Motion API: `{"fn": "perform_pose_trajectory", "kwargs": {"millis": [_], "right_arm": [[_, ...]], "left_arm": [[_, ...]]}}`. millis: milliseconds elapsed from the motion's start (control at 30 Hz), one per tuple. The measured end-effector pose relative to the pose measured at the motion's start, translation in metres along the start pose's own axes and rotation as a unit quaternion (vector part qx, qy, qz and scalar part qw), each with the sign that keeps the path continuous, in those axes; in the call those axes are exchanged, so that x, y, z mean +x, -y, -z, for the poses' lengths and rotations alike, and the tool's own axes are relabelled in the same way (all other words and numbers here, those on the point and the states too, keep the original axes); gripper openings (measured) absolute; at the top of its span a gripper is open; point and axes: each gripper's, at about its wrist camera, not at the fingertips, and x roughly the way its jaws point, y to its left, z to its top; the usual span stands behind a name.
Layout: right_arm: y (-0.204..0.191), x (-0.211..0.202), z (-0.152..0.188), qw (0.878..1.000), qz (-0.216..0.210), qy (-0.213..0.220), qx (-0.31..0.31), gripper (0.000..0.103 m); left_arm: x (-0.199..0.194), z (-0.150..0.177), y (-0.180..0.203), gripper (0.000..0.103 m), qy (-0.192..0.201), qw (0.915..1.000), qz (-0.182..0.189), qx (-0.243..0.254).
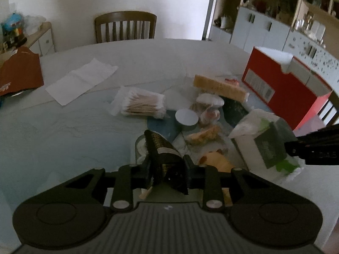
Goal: Organize objects
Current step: 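Carry both held items over the red shoebox and open both grippers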
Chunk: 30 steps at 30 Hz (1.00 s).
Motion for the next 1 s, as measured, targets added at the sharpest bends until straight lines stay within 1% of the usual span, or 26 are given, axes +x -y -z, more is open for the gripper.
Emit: {"fn": "perform_pose_trajectory", "kwargs": {"millis": [200, 400, 533, 667, 1000], "right_arm": [[0.013, -0.031, -0.002, 1.000, -0.002, 0.020, 0.011, 0.017], [0.032, -0.058, -0.007, 0.999, -0.014, 0.035, 0.019, 0.017], [0.050, -0.074, -0.014, 0.999, -0.019, 0.048, 0.018, 0.017], [0.073, -0.085, -0.023, 0.998, -0.021, 0.061, 0.016, 0.017], [0.144, -0.106, -0.053, 0.995, -0.016, 0.099, 0.009, 0.017]], "left_arm": [[-0.022, -0.008, -0.004, 0.028, 0.013, 0.9996, 0.007, -0.024], [-0.045, -0.020, 0.010, 0.028, 0.020, 0.9992, 0.024, -0.024], [-0.056, -0.031, 0.031, 0.028, 0.031, 0.9988, 0.034, -0.017], [-0.060, -0.044, 0.060, 0.028, 0.042, 0.9980, 0.047, -0.007], [-0.046, -0.078, 0.136, 0.028, 0.054, 0.9965, 0.062, 0.018]]}}
